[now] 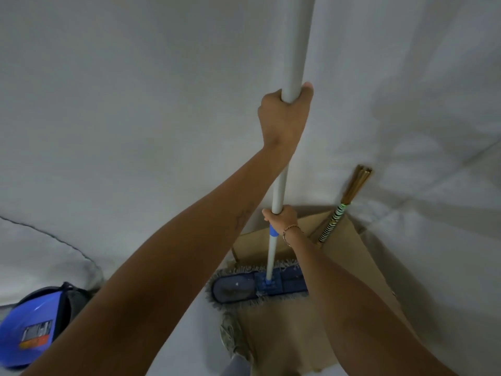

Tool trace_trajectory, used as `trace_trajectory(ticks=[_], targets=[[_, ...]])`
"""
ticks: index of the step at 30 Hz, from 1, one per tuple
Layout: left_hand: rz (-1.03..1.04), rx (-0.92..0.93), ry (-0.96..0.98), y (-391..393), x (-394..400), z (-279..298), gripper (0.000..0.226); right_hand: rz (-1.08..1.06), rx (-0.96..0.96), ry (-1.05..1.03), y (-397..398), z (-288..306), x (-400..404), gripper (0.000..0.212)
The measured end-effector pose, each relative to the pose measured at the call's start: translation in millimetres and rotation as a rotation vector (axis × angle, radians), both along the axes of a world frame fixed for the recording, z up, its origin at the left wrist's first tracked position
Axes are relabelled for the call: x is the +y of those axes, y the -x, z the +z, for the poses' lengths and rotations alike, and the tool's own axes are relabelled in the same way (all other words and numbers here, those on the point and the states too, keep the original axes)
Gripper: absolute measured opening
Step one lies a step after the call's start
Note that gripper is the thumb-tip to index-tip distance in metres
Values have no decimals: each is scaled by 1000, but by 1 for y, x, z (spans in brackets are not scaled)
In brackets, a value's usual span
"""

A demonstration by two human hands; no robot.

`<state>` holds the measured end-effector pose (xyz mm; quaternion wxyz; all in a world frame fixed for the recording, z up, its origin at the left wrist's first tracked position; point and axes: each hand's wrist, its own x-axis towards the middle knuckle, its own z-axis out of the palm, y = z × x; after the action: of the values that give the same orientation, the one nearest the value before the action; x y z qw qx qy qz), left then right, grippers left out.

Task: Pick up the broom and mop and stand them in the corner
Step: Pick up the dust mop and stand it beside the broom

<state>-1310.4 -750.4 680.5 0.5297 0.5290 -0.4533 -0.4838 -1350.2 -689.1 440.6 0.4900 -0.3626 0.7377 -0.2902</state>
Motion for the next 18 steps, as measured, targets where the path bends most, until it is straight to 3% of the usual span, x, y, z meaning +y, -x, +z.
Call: trace_trajectory(ticks=[13,18], targets=[[-132,53,22,-6,-69,-48,36,-38,-43,-98,2,-30,-51,41],[-161,46,34,-7,-70,-52,35,-46,-57,-107,3,-28,-49,26]])
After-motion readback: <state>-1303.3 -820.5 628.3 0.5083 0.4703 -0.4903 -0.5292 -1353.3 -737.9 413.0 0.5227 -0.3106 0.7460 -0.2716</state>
